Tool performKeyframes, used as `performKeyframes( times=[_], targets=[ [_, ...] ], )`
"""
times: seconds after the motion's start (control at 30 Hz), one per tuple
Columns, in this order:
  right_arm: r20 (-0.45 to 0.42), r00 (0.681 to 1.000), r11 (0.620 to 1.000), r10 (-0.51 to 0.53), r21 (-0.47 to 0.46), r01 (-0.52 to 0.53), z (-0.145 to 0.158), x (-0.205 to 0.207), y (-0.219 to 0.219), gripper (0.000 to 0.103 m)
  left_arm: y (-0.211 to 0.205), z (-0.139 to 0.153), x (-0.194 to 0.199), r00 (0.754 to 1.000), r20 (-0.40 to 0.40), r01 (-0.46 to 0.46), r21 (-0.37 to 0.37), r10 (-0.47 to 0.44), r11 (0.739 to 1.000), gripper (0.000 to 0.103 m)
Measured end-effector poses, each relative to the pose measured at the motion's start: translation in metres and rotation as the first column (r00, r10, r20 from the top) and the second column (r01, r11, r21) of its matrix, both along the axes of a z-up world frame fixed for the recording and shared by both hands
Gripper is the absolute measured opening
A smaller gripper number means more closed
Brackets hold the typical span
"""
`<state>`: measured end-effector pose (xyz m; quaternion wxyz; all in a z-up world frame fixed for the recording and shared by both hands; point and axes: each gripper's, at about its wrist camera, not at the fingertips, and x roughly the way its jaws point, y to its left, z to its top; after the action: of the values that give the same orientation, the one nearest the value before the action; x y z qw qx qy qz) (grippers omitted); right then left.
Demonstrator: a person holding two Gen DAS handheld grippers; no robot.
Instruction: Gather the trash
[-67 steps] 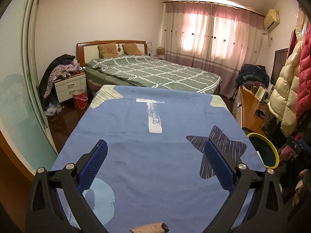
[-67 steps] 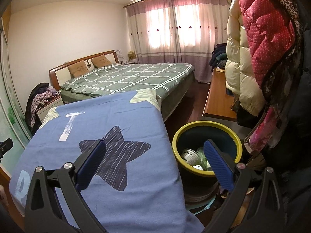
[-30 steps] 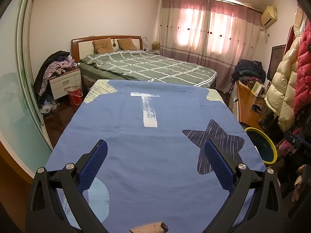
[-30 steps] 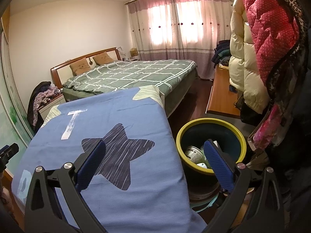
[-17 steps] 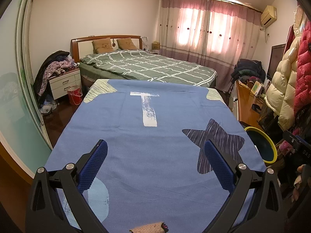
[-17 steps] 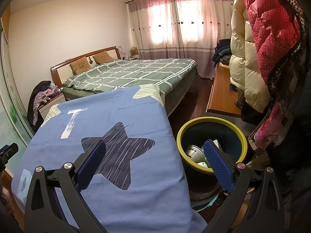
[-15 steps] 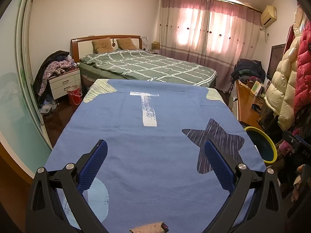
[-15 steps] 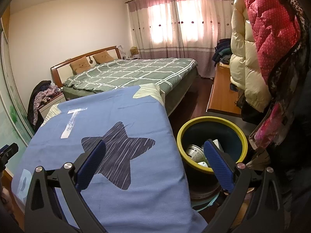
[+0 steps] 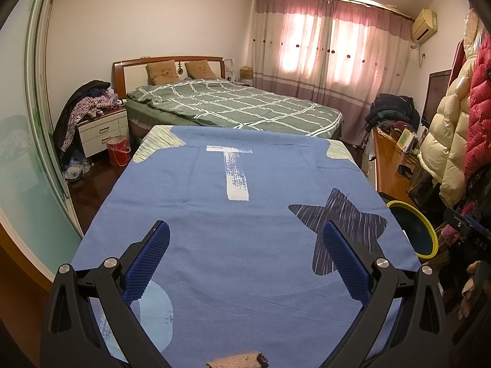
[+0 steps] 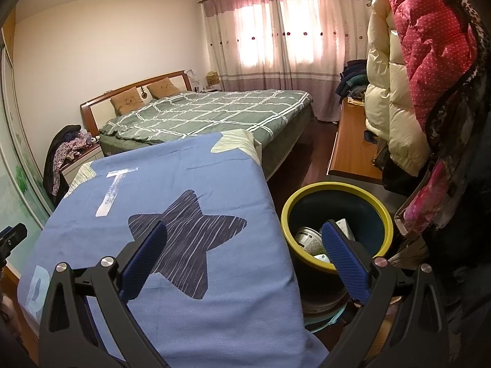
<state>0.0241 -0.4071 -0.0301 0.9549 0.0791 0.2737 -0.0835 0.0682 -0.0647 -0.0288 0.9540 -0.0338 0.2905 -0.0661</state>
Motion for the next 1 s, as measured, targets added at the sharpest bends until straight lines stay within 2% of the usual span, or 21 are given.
performKeyframes(
  times=[0.57,0.73,0.87,1.0],
  targets=[
    [-0.03,0.999,1.0,0.013,-0.009,-0.014,-0.006,0.02,0.003,0.096,-0.002,-0.011,0.021,0.999,-0.046,0.01,0.005,-0.009,1.0,0.098],
    [-0.084,0.994,0.998,0.063,0.012,-0.062,-0.017,0.063,0.007,0.096,0.006,-0.031,0.069,0.993,-0.119,-0.001,0.067,0.009,0.998,0.098],
    [-0.166,0.979,0.992,0.122,0.052,-0.115,-0.034,0.111,0.014,0.096,0.018,-0.054,0.122,0.981,-0.183,-0.048,0.111,0.068,0.993,0.098],
    [-0.214,0.966,0.989,0.146,0.069,-0.134,-0.044,0.148,0.023,0.096,0.03,-0.07,0.158,0.973,-0.223,-0.043,0.08,0.06,0.996,0.098]
  ],
)
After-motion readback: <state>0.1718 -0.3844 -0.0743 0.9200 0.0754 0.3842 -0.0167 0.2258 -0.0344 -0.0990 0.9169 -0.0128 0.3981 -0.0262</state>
